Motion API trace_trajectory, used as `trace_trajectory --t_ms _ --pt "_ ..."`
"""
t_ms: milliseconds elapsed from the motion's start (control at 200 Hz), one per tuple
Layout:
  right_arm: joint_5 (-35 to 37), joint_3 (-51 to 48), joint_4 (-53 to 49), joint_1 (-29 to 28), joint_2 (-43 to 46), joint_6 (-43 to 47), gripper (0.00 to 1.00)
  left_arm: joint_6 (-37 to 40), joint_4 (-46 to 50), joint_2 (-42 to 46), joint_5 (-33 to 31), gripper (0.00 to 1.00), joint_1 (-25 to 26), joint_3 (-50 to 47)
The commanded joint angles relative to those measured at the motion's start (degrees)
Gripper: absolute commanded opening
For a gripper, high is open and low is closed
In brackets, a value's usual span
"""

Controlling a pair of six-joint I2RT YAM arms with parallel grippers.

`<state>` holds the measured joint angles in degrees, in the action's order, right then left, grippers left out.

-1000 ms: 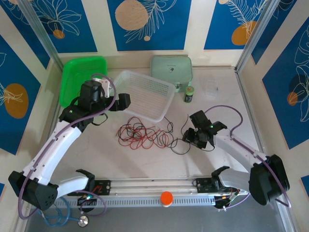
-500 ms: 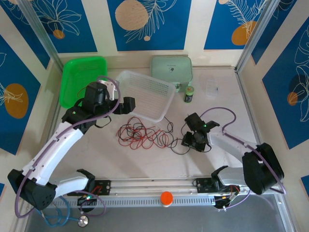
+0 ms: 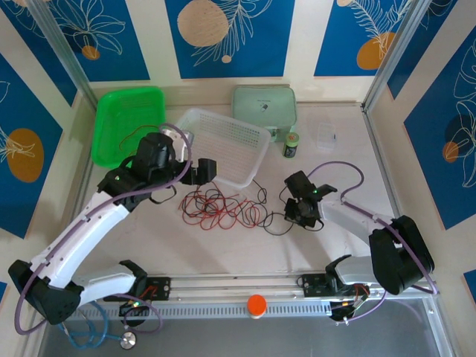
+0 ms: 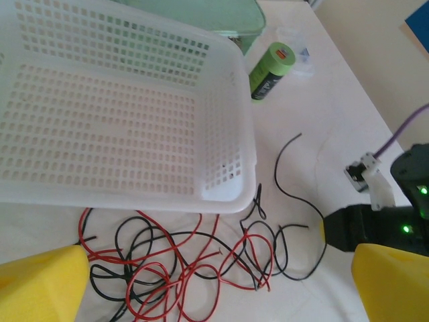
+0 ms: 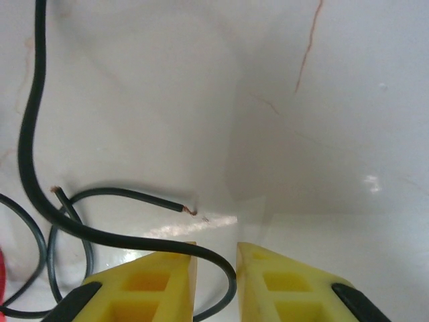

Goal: Untangle the cables

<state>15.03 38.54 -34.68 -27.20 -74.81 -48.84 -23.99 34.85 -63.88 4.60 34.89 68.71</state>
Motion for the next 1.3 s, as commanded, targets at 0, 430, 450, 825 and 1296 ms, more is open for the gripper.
trace_trajectory --t_ms 0,430,450,825,1296 --pt "-1.1 -1.3 2.5 0.6 1.5 1.0 0.23 -0.6 0.7 1.1 1.9 1.0 1.6 0.7" --pt "-1.8 -3.6 6.4 0.9 -1.1 1.0 0.32 -0.3 1.6 0.3 2.3 1.0 5.6 2.0" --pt "-1.7 -3.6 6.5 0.9 -1.2 0.9 0.29 -0.3 1.6 0.3 2.3 1.0 5.7 2.0" --pt "-1.2 3.3 -8.2 2.4 15.4 1.9 0.0 8.9 0.1 -2.6 5.8 0.94 12.1 3.0" --pt "-20.3 14.8 -18.2 13.8 26.2 4.7 0.0 33.5 -12.2 -20.4 -3.1 0.86 31.9 9.5"
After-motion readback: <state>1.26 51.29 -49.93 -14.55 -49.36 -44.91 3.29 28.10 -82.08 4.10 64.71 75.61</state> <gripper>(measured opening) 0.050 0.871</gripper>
